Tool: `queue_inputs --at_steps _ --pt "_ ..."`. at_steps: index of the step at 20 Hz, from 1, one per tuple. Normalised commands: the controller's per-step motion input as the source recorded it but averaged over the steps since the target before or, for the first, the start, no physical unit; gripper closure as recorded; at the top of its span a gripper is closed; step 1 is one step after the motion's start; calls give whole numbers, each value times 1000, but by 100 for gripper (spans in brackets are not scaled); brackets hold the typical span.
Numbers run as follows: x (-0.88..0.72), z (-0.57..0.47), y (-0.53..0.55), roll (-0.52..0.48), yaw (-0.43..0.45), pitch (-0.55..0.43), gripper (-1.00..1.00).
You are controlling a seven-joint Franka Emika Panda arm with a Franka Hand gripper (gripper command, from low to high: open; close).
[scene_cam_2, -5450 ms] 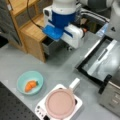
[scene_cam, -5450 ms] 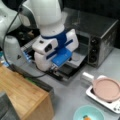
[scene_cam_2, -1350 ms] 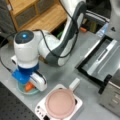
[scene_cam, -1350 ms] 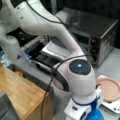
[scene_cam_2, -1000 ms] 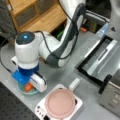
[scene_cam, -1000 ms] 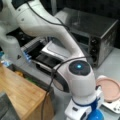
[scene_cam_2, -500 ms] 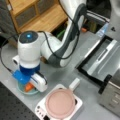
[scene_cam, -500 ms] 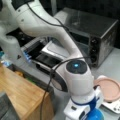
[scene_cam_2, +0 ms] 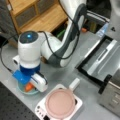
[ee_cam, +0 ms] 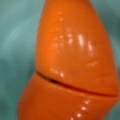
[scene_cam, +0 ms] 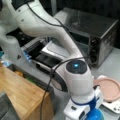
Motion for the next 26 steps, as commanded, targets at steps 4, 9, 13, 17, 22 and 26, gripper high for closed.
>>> queue_inputs --at_steps 4,9,13,17,22,26 --pt "4 -432 262 -132 18 69 100" --pt "9 -490 266 -113 21 69 100" --pt "95 -422 208 -104 21 50 100" --pt "178 -454 102 -68 58 63 100" --pt "285 -498 7 -66 64 52 100" --pt "324 -363 -40 -68 70 89 100"
